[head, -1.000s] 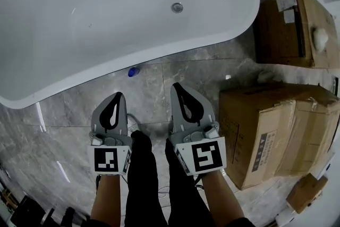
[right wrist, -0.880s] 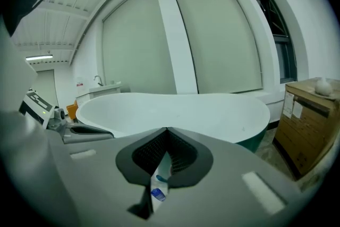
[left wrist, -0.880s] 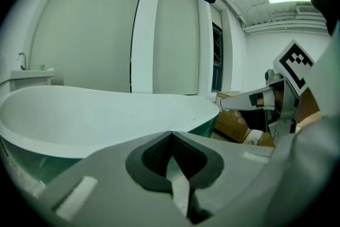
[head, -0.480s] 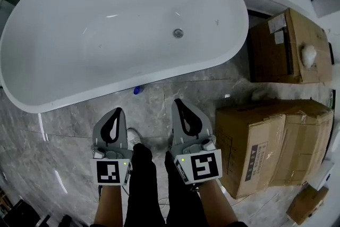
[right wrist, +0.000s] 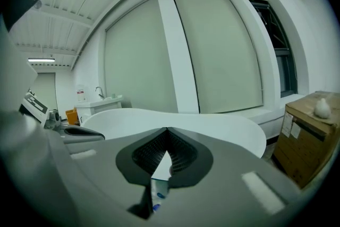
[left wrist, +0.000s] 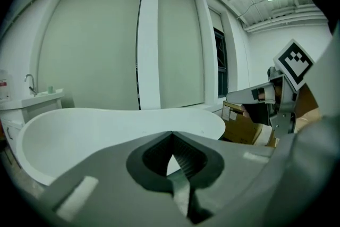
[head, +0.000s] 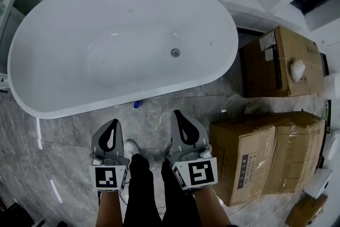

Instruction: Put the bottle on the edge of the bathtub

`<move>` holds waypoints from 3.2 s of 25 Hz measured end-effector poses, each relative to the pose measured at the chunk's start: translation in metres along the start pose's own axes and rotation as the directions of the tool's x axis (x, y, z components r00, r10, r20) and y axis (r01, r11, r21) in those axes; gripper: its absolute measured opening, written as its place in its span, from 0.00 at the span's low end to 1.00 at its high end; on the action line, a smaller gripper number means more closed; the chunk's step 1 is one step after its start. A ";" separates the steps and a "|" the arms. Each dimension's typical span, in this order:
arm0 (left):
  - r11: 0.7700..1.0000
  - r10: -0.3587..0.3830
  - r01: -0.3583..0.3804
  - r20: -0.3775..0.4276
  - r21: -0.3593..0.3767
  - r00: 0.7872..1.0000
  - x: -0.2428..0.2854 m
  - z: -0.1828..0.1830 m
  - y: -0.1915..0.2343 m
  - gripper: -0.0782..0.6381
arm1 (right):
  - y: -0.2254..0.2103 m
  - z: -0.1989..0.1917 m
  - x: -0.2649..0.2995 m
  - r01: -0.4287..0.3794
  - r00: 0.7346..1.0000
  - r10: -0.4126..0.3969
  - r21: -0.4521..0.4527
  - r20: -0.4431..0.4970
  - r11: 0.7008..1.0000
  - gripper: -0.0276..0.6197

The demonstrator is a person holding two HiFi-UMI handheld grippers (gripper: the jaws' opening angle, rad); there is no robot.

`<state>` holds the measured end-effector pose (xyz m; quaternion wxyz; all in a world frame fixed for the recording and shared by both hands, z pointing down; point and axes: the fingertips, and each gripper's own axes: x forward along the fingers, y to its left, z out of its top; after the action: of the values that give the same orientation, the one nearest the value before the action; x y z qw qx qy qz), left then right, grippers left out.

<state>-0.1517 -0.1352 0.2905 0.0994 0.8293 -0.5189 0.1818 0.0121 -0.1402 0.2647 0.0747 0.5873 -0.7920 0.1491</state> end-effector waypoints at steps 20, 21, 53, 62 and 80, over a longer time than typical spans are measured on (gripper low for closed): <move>0.997 0.044 -0.046 0.033 0.059 0.998 -0.056 0.084 0.011 0.12 | 0.020 0.109 -0.032 -0.072 0.995 0.071 0.012 0.066 0.997 0.08; 0.997 0.043 -0.045 0.035 0.057 0.998 -0.058 0.088 0.011 0.12 | 0.020 0.112 -0.035 -0.070 0.996 0.069 0.018 0.065 0.997 0.08; 0.992 0.125 -0.118 0.175 -0.053 0.977 -0.154 0.189 0.004 0.12 | 0.011 0.197 -0.121 -0.118 0.978 0.127 -0.067 0.164 0.991 0.08; 0.992 0.123 -0.122 0.189 -0.018 0.974 -0.155 0.214 -0.025 0.12 | -0.003 0.211 -0.140 -0.124 0.973 0.142 -0.105 0.181 0.987 0.08; 0.994 0.111 -0.113 0.195 -0.001 0.975 -0.154 0.229 -0.034 0.12 | -0.015 0.230 -0.143 -0.129 0.967 0.159 -0.156 0.198 0.979 0.08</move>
<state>-0.1362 -0.0743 0.0201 0.0338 0.8131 -0.5710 0.1077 0.0825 -0.0891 0.0081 0.0216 0.5335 -0.8448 0.0348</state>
